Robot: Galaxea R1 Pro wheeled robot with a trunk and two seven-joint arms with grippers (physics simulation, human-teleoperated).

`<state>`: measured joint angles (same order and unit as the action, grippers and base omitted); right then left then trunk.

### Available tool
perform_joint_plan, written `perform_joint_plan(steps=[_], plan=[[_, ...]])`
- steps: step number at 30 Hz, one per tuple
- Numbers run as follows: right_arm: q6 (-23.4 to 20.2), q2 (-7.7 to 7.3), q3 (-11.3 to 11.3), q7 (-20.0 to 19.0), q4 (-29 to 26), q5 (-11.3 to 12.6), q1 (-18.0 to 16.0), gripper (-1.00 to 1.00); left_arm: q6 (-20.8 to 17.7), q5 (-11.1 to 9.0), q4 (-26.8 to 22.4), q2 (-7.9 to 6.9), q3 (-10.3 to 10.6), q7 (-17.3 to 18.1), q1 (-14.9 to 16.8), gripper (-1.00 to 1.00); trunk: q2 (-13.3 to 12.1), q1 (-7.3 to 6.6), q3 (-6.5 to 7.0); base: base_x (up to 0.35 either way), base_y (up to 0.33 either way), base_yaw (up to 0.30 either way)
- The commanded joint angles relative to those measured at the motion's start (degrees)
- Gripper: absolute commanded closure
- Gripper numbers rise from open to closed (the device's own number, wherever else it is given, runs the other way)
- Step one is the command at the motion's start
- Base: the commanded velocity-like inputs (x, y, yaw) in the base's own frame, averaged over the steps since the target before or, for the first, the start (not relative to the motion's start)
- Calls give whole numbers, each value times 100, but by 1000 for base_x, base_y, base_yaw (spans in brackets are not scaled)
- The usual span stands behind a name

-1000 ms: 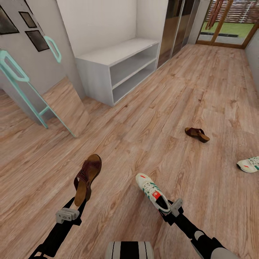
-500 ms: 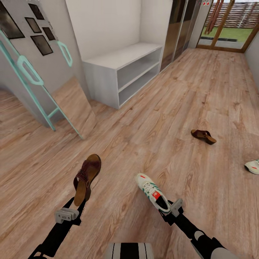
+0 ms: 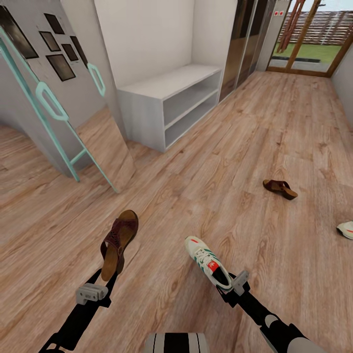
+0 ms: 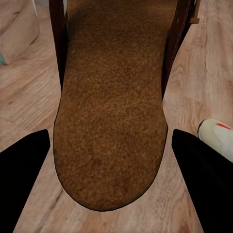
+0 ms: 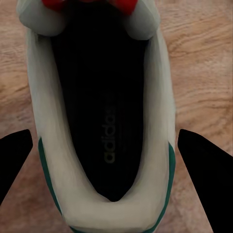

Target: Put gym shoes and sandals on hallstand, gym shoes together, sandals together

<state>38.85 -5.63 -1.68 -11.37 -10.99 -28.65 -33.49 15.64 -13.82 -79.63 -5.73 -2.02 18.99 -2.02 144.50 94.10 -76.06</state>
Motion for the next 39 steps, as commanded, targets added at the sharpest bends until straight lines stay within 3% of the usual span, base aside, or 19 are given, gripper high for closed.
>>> perform_joint_plan(steps=[1,29,39], plan=[[0,1,1,3,1,-1,0,100,0,6,0,1,0,1,0,100,0,0,9,0,5,0],[0,1,2,3,1,-1,0,100,0,11,0,17,10,0,0,100,0,0,258,0,1,0],[0,-2,-8,26,-2,10,0,100,0,5,0,20,17,0,0,100,0,0,290,0,0,17]])
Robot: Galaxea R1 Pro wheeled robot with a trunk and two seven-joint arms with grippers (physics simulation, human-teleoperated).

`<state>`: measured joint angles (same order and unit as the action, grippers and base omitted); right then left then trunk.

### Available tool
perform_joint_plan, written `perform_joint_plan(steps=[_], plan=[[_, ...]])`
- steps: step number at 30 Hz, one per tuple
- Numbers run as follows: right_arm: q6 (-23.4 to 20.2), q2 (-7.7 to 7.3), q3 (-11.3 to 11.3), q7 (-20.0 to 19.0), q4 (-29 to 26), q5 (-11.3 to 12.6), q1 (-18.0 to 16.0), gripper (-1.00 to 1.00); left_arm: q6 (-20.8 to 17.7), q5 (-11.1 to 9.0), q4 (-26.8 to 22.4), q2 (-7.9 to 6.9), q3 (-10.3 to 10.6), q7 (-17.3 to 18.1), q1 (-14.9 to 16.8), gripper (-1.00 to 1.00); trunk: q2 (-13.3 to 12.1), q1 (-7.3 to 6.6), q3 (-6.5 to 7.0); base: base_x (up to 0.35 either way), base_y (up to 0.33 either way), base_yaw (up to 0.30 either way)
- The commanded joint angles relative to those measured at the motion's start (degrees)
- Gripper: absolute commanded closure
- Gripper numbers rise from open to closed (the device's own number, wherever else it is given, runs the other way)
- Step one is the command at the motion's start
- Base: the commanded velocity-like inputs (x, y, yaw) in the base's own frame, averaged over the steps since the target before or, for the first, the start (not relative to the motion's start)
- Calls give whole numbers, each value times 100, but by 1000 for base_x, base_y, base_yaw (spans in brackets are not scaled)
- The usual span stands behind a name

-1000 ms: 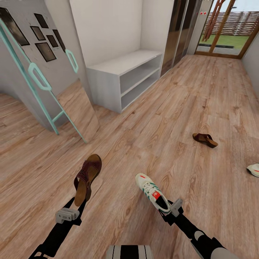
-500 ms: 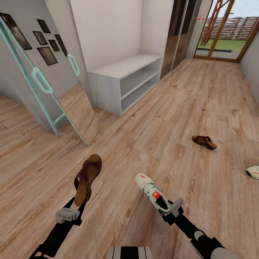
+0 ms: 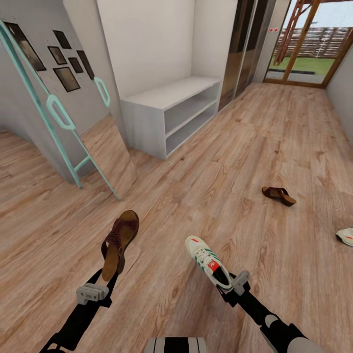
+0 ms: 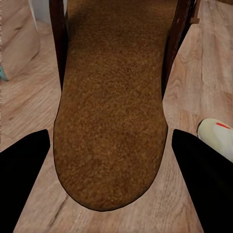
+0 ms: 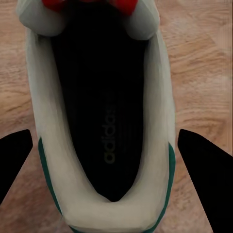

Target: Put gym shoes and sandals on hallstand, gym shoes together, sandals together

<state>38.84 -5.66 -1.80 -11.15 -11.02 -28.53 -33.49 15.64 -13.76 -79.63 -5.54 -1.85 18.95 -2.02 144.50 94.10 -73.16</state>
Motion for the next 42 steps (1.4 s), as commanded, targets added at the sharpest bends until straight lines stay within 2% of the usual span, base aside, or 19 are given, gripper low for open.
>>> perform_joint_plan(steps=[1,5,6,8,12,14,16,21,24,26,27,28,29,30,33,37,40,41,42], plan=[[1,-2,-1,88,-5,3,0,100,0,-1,0,0,0,3,0,100,0,0,3,0,0,147],[-1,-23,-25,545,-18,11,4,100,0,-8,-4,0,5,3,0,100,0,0,19,0,0,191],[3,-51,-36,875,-26,15,6,100,3,-10,-12,0,13,0,0,100,0,0,22,0,0,228],[13,-78,-44,1192,-36,20,12,100,5,-11,-22,0,18,-2,0,100,0,0,30,0,0,238],[47,-114,-102,1532,-59,52,47,100,14,-10,-23,4,22,-4,0,100,0,0,45,0,0,226],[73,-131,-159,1593,-64,81,81,100,28,-11,-22,5,23,-4,0,100,0,0,50,0,0,156],[164,-161,-331,1645,-72,173,193,100,92,-11,-19,7,23,-8,0,100,0,0,54,0,0,112],[716,-148,-686,1584,-163,325,741,100,309,-6,-3,47,23,-14,0,100,0,0,58,0,0,54],[1067,-15,-803,1556,-587,390,1162,100,519,-15,4,89,4,-104,0,100,0,0,59,0,0,17],[1173,187,-881,1546,-1195,436,1590,100,760,-38,6,106,-27,-308,-12,100,0,0,60,0,0,8],[1160,297,-948,1543,-1756,474,1968,100,938,-48,7,112,-43,-477,-25,100,0,0,60,0,0,4],[1160,297,-948,1543,-1756,474,1968,100,938,-48,7,112,-43,-477,-25,100,0,0,60,0,0,4],[1113,336,-981,1540,-2078,496,2172,100,1013,-50,8,114,-48,-553,-31,100,0,0,60,0,0,4],[914,394,-1034,1535,-2765,558,2566,100,1120,-50,8,118,-51,-668,-39,100,0,0,60,0,0,2],[594,430,-1059,1524,-3424,673,2906,100,1191,-46,8,120,-50,-739,-45,100,0,0,60,0,0,2],[15,435,-1086,1296,-4355,1085,3343,100,1266,-48,9,122,-46,-815,-57,100,0,0,60,0,0,0],[-235,418,-1129,876,-4686,1510,3496,100,1296,-55,10,122,-45,-843,-60,100,0,0,60,0,0,0],[-235,418,-1129,876,-4686,1510,3496,100,1296,-55,10,122,-45,-843,-60,100,0,0,60,0,0,0],[-313,403,-1153,713,-4755,1668,3528,100,1302,-57,12,123,-45,-849,-61,100,0,0,60,0,0,0]])
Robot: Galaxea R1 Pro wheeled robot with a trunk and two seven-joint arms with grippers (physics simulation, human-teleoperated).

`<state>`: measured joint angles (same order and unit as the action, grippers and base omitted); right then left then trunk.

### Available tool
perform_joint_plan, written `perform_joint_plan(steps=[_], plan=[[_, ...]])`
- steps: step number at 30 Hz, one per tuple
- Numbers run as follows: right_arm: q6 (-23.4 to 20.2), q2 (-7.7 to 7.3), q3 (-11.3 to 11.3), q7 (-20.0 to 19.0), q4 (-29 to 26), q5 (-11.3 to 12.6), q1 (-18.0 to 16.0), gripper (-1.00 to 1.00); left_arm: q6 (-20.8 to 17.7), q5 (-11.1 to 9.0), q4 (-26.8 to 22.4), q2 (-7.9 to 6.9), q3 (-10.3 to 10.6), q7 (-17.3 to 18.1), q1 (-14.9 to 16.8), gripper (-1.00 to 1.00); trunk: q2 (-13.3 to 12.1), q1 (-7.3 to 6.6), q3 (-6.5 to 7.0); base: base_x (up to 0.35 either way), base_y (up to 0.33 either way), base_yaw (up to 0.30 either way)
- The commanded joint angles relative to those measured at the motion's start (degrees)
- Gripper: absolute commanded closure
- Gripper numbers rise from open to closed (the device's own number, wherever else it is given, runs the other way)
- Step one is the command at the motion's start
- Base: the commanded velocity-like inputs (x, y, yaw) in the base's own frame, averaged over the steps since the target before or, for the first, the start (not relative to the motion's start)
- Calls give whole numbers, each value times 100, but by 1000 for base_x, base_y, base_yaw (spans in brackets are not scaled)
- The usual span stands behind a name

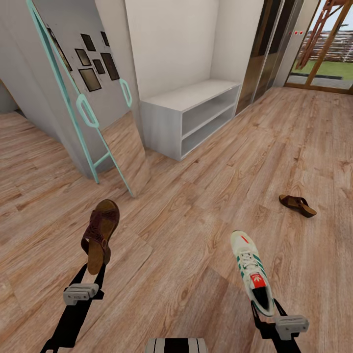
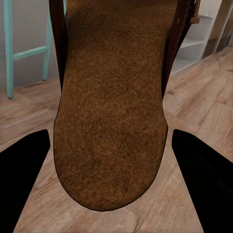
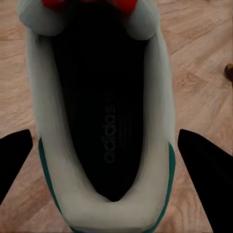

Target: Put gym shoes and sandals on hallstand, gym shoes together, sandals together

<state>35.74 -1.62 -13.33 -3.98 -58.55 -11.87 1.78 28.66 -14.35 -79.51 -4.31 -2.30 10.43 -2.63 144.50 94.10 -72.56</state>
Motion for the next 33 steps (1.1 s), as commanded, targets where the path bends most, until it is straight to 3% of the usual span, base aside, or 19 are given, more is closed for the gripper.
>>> perform_joint_plan(steps=[1,6,7,12,23,28,29,33], plan=[[-86,-26,-36,-176,-58,166,25,100,6,0,1,0,0,-2,-2,100,0,0,0,0,0,0],[-509,-295,-370,-1047,-208,1022,89,100,19,-9,70,0,7,-11,-6,100,0,0,0,0,0,0],[-509,-295,-370,-1047,-208,1022,89,100,19,-9,70,0,7,-11,-6,100,0,0,0,0,0,0],[-674,-433,-694,-1508,-259,1504,110,100,23,-9,139,5,19,-15,-7,100,0,0,0,0,0,0],[-720,-465,-929,-1637,-284,1703,92,100,25,14,192,31,32,-23,-9,100,0,0,0,0,0,0],[-754,-453,-939,-1384,-327,1728,82,100,25,20,292,41,38,-23,-8,100,0,0,0,0,0,0],[-742,-451,-934,-1101,-306,1727,79,100,25,39,335,118,34,-20,-4,100,0,0,0,0,0,0],[-732,-452,-934,-989,-281,1717,72,100,25,51,354,176,31,-21,-2,100,0,0,0,0,0,0]])
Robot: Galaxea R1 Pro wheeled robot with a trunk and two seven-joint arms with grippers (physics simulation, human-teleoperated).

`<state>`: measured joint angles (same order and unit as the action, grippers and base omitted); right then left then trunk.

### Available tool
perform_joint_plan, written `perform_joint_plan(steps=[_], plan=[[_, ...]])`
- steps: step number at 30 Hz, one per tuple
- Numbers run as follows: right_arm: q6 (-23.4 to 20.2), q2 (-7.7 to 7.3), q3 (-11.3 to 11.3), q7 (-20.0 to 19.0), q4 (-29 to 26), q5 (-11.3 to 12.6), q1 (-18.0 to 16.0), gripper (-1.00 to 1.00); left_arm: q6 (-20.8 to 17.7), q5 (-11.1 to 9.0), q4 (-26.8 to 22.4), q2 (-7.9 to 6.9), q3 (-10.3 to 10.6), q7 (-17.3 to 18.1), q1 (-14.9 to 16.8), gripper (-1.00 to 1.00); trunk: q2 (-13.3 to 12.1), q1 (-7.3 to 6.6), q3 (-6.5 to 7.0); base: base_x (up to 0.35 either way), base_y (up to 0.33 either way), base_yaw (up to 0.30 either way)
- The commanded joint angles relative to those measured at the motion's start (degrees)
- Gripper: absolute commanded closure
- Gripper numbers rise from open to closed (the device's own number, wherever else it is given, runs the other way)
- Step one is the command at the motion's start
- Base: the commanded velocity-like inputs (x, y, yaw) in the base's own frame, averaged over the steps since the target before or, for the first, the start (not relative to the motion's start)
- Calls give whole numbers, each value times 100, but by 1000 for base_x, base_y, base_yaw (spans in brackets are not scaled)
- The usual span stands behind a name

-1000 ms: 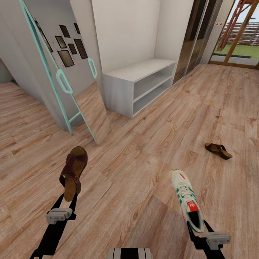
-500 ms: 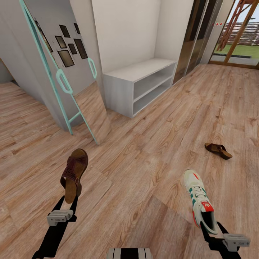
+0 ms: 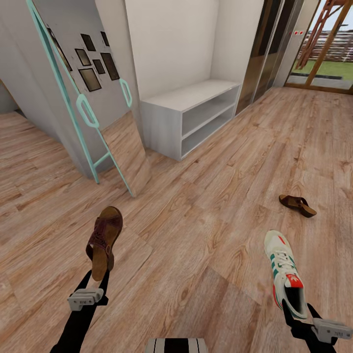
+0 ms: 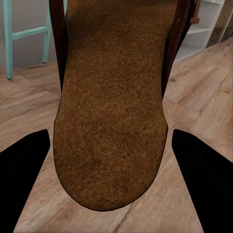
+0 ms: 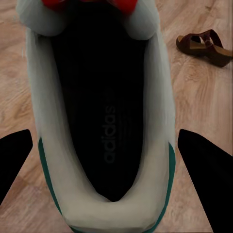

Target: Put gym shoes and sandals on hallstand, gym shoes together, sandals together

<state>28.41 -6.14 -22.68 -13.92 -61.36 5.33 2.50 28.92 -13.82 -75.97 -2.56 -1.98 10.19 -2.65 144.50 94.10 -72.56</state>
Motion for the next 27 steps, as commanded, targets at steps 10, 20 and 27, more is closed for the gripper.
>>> perform_joint_plan(steps=[10,20,27], plan=[[22,-35,32,416,764,-98,-487,100,55,511,636,150,-11,-1040,431,100,0,0,0,0,0,0],[116,-47,44,497,1029,-448,-652,100,154,1574,1023,498,198,-1930,657,100,0,0,0,0,0,0],[158,-45,29,533,1052,-483,-656,100,140,2798,1086,537,664,-3696,646,100,0,0,0,0,0,0]])
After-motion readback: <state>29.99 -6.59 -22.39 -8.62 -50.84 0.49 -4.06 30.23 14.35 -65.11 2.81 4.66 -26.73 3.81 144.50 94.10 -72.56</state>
